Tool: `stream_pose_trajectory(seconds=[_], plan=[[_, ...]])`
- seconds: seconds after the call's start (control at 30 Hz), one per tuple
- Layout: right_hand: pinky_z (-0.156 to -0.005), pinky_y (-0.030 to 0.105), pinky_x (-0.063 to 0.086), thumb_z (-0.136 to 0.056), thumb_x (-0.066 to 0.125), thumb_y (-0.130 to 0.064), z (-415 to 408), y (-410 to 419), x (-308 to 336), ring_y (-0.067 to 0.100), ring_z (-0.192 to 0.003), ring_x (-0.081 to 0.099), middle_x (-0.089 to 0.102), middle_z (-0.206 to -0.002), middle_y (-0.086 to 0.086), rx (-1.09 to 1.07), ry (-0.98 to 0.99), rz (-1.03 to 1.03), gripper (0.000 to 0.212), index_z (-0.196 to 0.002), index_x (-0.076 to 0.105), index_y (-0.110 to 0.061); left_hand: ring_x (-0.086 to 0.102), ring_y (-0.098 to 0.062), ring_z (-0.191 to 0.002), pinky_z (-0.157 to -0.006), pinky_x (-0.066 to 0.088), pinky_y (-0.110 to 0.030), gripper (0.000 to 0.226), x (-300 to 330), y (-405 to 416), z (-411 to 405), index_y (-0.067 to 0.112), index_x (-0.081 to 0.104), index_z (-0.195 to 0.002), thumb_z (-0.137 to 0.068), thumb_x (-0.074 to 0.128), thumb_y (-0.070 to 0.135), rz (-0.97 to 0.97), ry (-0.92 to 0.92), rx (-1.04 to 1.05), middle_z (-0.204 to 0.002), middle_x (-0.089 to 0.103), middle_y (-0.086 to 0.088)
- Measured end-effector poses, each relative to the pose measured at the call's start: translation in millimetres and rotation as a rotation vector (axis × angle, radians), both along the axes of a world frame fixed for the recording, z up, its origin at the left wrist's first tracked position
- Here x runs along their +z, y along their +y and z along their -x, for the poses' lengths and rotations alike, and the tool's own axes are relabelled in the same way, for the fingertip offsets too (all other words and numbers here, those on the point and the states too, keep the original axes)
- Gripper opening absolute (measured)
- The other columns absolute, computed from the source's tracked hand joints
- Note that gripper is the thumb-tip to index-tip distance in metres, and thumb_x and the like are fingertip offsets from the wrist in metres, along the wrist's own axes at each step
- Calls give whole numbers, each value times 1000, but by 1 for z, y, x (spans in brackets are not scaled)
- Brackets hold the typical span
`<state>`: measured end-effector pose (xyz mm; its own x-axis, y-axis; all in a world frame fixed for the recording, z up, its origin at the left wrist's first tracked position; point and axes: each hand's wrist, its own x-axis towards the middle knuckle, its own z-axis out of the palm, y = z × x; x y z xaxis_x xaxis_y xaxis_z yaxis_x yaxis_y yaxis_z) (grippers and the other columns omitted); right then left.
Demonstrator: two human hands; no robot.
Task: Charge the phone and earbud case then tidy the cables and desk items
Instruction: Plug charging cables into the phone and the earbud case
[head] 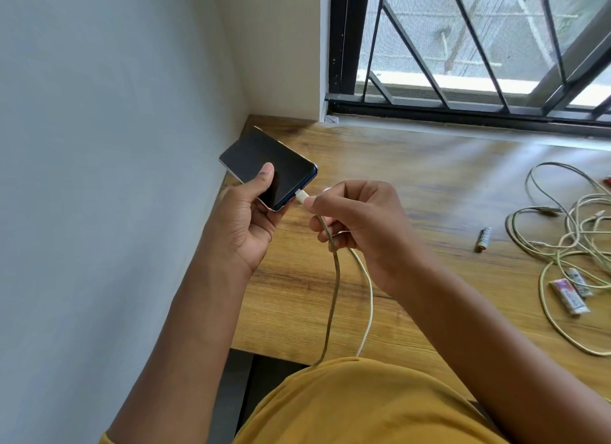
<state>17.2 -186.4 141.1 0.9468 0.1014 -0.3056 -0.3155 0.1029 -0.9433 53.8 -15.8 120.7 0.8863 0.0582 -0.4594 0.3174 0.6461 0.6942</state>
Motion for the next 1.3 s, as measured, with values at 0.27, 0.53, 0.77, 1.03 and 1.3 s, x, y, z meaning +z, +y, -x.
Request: stream_pose_trajectory(seconds=[0.27, 0.53, 0.77, 1.03, 1.3], plan=[[-51, 22, 50, -85, 84, -15, -2, 1, -6, 15, -58, 67, 73, -68, 10, -38, -6, 5, 20, -71, 70, -12, 80, -22, -100, -72, 63, -30, 39, -3, -2, 0, 14, 64, -133, -95, 75, 9, -105, -46, 24, -120, 76, -10], [-52, 22, 51, -86, 83, -11, -8, 1, -13, 15, -58, 68, 74, -68, 10, -71, -20, 45, 18, -73, 70, -11, 80, -21, -100, -73, 63, -28, 38, 0, 0, -3, 14, 63, -132, -96, 75, 10, -191, -84, -6, -122, 75, -10], [-60, 28, 53, -93, 80, -26, -13, -1, -30, 15, -70, 72, 79, -79, 5, 90, -53, 189, 18, -92, 76, -9, 76, -28, -107, -80, 65, -35, 39, -9, 10, -18, 11, 63, -131, -95, 77, 13, -406, -113, -56, -120, 75, -10], [-67, 35, 53, -88, 82, -31, -16, -12, -96, 6, -67, 66, 76, -75, -8, 13, 6, 542, 13, -83, 77, -20, 76, -26, -104, -93, 64, -49, 31, -85, 11, -47, 15, 63, -122, -95, 78, 13, -578, 116, -111, -113, 76, -7], [-72, 33, 51, -82, 80, -47, -23, -30, -137, 10, -92, 66, 69, -88, -18, -67, 59, 941, 20, -96, 70, -35, 72, -16, -93, -64, 58, -23, 28, -147, 15, -55, 20, 60, -110, -93, 81, 13, -770, 196, -138, -109, 72, -2]])
